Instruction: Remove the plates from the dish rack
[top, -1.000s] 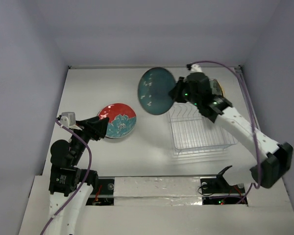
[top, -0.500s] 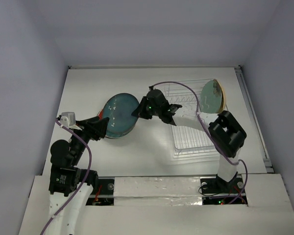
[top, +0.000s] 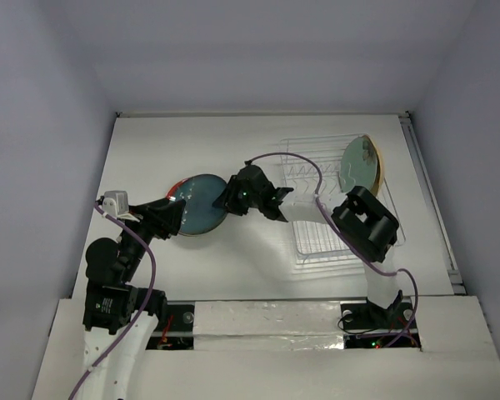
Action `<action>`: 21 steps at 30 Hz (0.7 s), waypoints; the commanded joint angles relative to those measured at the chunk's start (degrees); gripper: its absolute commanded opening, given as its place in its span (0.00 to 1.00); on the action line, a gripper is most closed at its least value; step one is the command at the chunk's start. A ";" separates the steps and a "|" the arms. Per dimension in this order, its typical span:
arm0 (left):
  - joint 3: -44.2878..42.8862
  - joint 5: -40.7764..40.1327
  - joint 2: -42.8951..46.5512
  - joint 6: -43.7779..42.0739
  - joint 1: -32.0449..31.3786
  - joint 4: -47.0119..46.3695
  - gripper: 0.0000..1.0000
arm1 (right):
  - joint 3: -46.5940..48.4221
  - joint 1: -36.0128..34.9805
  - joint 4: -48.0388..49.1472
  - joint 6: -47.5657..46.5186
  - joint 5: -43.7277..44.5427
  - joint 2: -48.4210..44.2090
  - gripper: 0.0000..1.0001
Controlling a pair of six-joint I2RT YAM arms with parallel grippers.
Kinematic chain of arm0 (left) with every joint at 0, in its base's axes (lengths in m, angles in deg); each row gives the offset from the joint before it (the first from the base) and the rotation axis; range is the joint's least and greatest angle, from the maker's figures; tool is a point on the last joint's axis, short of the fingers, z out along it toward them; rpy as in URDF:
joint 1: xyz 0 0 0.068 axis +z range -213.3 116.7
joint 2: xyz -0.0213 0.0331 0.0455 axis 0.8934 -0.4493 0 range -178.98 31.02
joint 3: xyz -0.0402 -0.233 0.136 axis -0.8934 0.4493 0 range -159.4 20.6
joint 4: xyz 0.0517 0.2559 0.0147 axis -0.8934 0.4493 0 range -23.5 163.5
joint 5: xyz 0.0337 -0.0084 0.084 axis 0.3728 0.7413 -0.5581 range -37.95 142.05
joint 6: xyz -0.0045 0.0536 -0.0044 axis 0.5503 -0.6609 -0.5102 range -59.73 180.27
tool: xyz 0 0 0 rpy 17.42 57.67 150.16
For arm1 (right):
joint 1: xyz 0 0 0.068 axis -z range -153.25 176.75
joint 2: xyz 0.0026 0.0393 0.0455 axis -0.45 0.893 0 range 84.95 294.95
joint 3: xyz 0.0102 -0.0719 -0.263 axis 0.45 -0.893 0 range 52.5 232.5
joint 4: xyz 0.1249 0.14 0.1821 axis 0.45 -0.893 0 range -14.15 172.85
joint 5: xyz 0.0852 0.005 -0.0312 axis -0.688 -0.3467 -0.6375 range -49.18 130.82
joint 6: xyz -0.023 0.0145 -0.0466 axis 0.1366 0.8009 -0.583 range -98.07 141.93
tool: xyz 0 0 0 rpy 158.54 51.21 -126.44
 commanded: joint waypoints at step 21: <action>0.18 0.44 0.20 -0.10 -0.28 -2.73 0.52 | 7.67 -5.57 -26.64 -27.70 17.74 -10.31 0.97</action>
